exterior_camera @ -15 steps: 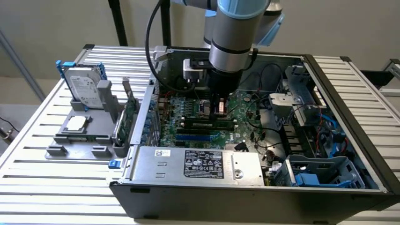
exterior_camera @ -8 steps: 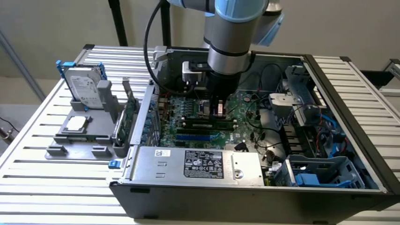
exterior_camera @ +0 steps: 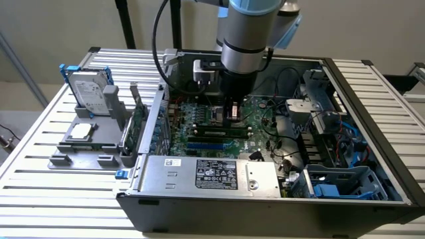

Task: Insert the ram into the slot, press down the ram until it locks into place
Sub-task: 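Press down the ram until it locks into place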

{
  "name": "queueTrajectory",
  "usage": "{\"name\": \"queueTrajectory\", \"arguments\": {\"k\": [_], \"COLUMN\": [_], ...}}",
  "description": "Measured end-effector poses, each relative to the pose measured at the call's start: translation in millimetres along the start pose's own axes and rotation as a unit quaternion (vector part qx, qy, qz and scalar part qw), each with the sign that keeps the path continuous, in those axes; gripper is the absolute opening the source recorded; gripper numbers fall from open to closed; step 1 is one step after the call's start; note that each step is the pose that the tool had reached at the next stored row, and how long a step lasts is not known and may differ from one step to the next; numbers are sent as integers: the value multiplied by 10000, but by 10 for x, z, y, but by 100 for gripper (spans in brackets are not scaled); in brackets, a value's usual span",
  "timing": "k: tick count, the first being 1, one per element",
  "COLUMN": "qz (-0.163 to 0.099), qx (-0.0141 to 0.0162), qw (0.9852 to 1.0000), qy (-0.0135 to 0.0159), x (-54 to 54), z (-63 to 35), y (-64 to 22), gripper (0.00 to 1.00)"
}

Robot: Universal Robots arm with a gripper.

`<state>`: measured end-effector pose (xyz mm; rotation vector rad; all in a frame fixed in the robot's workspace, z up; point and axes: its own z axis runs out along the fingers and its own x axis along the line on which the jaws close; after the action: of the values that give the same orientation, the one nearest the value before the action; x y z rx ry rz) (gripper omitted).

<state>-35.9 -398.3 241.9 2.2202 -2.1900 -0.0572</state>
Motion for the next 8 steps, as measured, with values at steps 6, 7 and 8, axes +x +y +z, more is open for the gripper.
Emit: {"name": "queueTrajectory", "arguments": {"k": [6, 7, 8], "qz": [0, 0, 0], "qx": [-13, -13, -13], "qw": [10000, 10000, 10000], "qy": [-3, -3, -3], "x": [0, 0, 0], "z": [-158, -158, -158], "y": [-6, -7, -7], "gripper": [11, 11, 11]}}
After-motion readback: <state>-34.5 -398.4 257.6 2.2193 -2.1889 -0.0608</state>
